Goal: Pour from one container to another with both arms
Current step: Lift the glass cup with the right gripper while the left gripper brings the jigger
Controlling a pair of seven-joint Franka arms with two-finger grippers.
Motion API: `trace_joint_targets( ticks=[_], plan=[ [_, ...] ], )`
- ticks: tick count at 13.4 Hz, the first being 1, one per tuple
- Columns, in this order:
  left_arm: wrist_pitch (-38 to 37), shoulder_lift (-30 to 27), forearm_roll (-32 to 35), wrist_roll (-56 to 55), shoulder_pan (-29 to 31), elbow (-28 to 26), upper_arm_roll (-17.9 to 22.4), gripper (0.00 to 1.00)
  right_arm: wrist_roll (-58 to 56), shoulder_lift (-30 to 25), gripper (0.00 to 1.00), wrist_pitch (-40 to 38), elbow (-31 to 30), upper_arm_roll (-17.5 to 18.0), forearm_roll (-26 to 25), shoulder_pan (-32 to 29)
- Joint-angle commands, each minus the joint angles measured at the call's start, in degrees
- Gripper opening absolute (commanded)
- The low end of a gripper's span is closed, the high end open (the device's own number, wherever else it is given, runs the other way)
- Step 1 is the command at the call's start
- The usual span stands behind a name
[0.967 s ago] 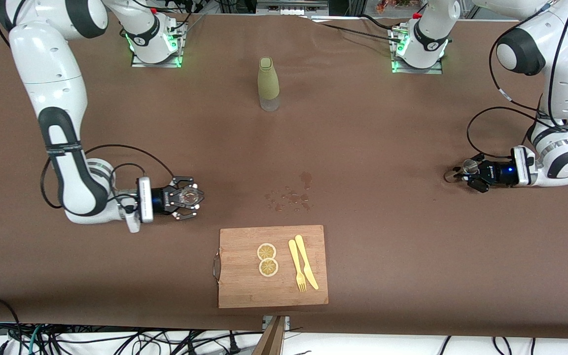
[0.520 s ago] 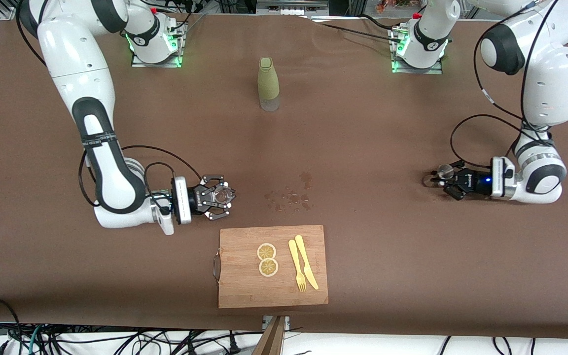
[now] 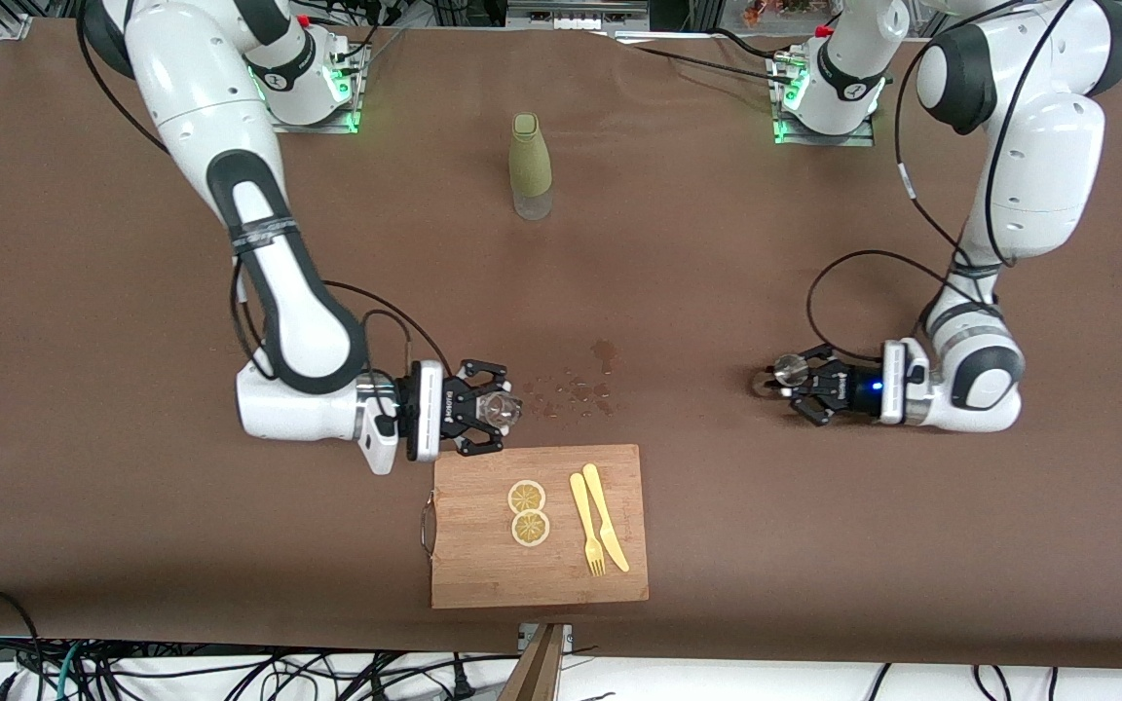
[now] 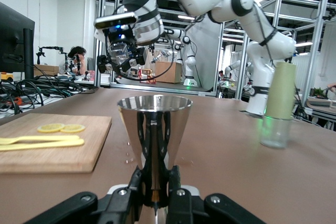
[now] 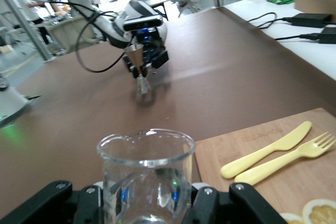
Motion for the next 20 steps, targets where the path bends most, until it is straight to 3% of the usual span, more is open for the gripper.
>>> trace_joint_targets(
  ticks=[1, 7, 11, 14, 20],
  plan=[
    [6.2, -1.3, -2.6, -0.9, -1.4, -1.3, -4.4, 0.00, 5.7, -2.0, 0.00, 9.2, 0.0, -0.4, 0.4, 4.7],
    [16.6, -1.1, -7.8, -4.2, -4.8, -0.6, -12.7, 0.00, 10.6, -2.4, 0.00, 27.5, 0.1, -0.6, 0.0, 13.9],
    [21.1, -0.9, -10.7, -4.2, -8.7, -0.5, -13.7, 0.00, 10.5, -2.4, 0.00, 35.7, -0.1, -1.2, -2.0, 19.7],
    [21.1, -0.9, -9.7, -3.2, -9.1, 0.5, -13.7, 0.00, 10.7, -2.4, 0.00, 35.8, -0.3, -1.2, -9.6, 20.1],
    [21.0, -1.1, -9.4, 0.0, -9.1, 0.5, -13.4, 0.00, 10.6, -2.3, 0.00, 35.9, -1.1, -1.4, -13.9, 20.1]
  ],
)
